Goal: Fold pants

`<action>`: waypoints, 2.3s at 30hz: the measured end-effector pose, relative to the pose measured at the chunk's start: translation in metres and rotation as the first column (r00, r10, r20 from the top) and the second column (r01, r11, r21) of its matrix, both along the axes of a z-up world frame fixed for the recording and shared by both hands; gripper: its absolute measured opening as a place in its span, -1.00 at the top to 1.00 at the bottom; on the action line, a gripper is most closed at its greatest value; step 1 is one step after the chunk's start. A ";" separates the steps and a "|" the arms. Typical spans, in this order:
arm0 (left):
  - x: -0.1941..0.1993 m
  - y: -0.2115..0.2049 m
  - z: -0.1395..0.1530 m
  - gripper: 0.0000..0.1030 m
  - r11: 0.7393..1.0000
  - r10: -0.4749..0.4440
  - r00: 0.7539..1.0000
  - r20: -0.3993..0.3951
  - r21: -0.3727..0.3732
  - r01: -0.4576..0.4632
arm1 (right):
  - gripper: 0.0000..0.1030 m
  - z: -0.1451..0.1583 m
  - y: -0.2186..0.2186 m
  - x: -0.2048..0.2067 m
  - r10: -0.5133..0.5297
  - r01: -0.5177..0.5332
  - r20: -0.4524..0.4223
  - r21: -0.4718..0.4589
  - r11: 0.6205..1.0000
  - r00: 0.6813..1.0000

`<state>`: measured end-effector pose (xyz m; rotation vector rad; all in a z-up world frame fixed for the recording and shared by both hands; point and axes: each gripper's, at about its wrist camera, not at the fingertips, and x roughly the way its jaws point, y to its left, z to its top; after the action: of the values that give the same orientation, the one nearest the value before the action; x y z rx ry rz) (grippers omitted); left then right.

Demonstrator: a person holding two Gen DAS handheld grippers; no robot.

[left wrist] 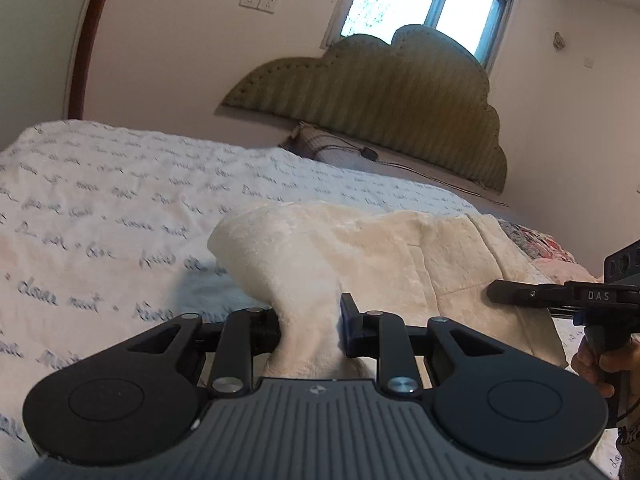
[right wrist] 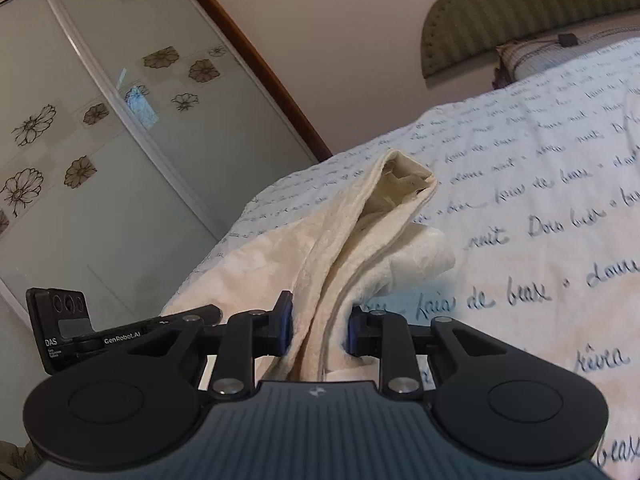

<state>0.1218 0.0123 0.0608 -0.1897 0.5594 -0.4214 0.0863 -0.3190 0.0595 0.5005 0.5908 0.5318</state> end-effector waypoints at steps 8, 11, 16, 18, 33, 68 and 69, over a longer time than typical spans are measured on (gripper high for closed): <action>0.054 0.004 -0.038 0.31 0.971 0.120 0.989 -0.088 0.218 -0.098 | 0.40 -0.036 0.058 0.080 -0.014 0.001 -0.101 -0.131 0.991 0.995; 0.049 0.006 -0.048 -0.12 0.963 0.109 0.992 -0.063 0.255 -0.090 | 0.02 -0.052 0.065 0.090 -0.077 0.037 -0.159 -0.237 0.971 0.984; 0.023 0.023 -0.020 -0.51 0.942 0.195 0.979 0.065 0.264 -0.205 | -0.17 -0.026 0.051 0.058 -0.220 0.195 -0.039 -0.338 0.921 0.975; 0.021 0.019 -0.004 -0.62 0.943 0.205 0.973 0.110 0.245 -0.226 | -0.17 -0.003 0.064 0.047 -0.263 0.289 0.121 -0.456 0.842 0.957; -0.001 -0.016 -0.038 -0.77 0.935 0.154 0.988 0.033 0.318 -0.156 | -0.15 -0.018 0.149 0.025 -0.009 0.059 0.089 -0.574 0.817 0.996; -0.105 -0.022 -0.051 -0.98 0.897 0.248 0.967 -0.057 0.391 -0.207 | -1.00 0.005 0.176 -0.105 -0.225 0.169 -0.059 -0.486 0.857 0.973; -0.104 -0.021 -0.053 -0.98 0.891 0.262 0.963 -0.064 0.399 -0.216 | -1.00 0.000 0.179 -0.105 -0.237 0.179 -0.048 -0.514 0.839 0.970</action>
<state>0.0180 -0.0090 0.0074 0.1009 0.7139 -0.0522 -0.0183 -0.1401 0.0598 0.0863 0.7429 0.1234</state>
